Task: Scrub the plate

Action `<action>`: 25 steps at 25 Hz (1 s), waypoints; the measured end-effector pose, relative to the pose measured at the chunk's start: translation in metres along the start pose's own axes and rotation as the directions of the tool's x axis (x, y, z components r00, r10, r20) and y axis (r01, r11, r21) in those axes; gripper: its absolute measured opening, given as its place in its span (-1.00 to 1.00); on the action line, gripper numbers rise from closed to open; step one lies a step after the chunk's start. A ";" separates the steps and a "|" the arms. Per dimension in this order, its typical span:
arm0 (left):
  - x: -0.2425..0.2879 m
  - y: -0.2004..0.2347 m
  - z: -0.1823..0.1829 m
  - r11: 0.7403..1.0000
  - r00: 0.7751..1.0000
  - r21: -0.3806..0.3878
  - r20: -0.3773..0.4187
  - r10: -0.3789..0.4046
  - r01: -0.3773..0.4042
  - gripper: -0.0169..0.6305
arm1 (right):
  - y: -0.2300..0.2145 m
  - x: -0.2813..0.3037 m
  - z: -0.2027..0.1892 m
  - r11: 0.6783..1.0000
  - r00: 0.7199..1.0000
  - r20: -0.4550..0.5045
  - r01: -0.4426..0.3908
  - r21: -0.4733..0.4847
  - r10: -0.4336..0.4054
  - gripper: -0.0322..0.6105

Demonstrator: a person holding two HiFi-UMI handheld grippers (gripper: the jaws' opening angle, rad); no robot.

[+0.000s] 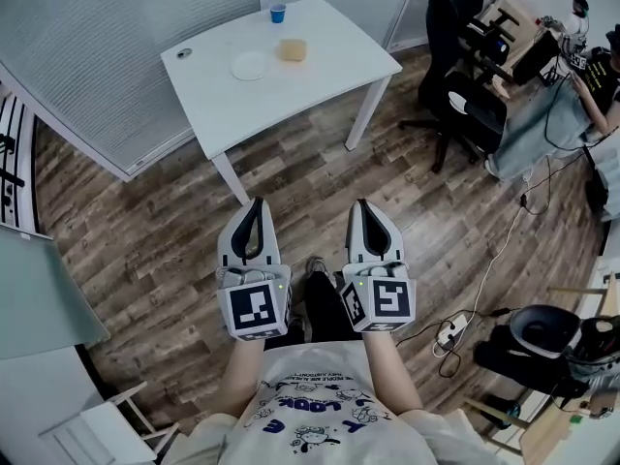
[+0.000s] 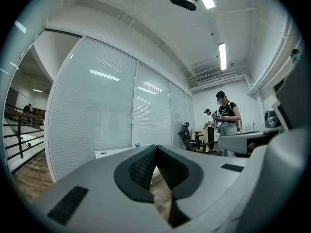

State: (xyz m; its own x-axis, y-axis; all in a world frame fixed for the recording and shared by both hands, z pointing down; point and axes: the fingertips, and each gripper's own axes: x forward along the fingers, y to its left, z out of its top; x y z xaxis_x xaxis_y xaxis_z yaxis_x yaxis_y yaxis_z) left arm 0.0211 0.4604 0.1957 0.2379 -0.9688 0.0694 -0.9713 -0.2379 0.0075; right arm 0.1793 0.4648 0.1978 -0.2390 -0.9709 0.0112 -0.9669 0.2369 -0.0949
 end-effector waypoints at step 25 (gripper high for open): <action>0.198 0.000 0.011 0.987 0.987 -0.008 -0.017 0.157 -0.158 -0.87 | -0.090 0.196 0.006 0.986 0.986 -0.017 -0.168 -0.001 0.168 -0.84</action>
State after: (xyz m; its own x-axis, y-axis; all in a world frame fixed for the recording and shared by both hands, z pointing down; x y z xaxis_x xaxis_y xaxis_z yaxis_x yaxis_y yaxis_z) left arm 0.0683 0.2675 0.1983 0.0819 -0.9928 0.0869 -0.9966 -0.0818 0.0049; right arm 0.2202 0.2533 0.2027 -0.3996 -0.9166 0.0120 -0.9130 0.3968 -0.0944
